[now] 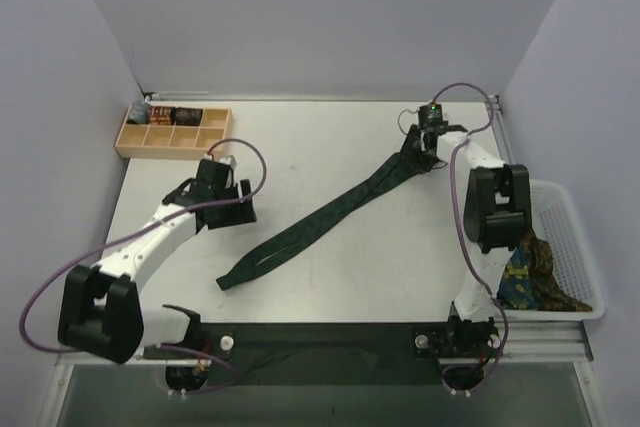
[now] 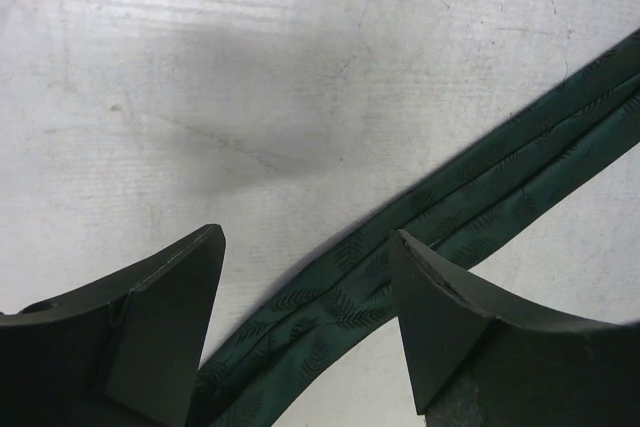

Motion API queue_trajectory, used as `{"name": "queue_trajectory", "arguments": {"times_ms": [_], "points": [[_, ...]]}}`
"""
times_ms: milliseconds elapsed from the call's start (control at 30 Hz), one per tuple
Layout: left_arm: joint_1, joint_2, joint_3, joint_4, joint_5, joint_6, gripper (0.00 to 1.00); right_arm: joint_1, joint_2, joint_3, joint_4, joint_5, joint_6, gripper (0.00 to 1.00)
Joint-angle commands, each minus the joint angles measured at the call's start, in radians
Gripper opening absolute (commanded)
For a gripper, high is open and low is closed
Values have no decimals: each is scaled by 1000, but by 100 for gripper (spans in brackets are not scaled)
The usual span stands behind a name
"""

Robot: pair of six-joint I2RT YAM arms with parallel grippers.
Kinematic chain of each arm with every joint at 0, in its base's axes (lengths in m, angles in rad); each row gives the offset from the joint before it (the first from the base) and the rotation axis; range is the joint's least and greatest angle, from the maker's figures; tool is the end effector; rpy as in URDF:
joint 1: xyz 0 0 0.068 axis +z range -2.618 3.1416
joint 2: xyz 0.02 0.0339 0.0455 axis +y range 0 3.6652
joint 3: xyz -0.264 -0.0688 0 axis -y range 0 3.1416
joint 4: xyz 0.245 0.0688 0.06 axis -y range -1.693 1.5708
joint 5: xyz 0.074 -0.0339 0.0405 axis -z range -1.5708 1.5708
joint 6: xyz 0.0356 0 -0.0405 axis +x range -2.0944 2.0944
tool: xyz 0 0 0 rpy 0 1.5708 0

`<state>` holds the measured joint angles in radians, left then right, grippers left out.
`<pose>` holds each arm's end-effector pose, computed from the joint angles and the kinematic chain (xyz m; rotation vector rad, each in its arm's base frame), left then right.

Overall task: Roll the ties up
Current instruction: Flatten the tie

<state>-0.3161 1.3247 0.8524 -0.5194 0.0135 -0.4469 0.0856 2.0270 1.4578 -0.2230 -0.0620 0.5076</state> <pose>0.2481 -0.0816 0.2198 -0.1642 2.5873 -0.3038 0.4501 0.0408 0.1910 0.4709 2.3436 0.3575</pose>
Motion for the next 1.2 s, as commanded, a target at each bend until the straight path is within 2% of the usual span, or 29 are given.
{"name": "queue_trajectory", "arguments": {"times_ms": [0, 167, 267, 467, 633, 767, 900, 1167], "points": [[14, -129, -51, -56, -65, -30, 78, 139, -197, -71, -13, 10, -131, 41], [22, -278, -165, -80, -139, -102, 77, 293, -336, -238, 8, -47, -187, 43], [25, -309, -194, -91, -145, -127, 77, 403, -367, -298, 4, -102, -248, 42], [26, -320, -231, -90, -158, -122, 77, 642, -349, -324, -18, -153, -417, 41], [28, -326, -250, -85, -170, -121, 77, 837, -281, -271, -18, -153, -585, 43], [29, -315, -253, -74, -181, -122, 76, 896, -193, -186, -19, -147, -618, 44], [31, -305, -253, -71, -184, -122, 74, 907, -104, -104, -19, -142, -592, 40], [29, -305, -254, -67, -185, -125, 72, 921, -51, -100, -19, -127, -581, 33]]}}
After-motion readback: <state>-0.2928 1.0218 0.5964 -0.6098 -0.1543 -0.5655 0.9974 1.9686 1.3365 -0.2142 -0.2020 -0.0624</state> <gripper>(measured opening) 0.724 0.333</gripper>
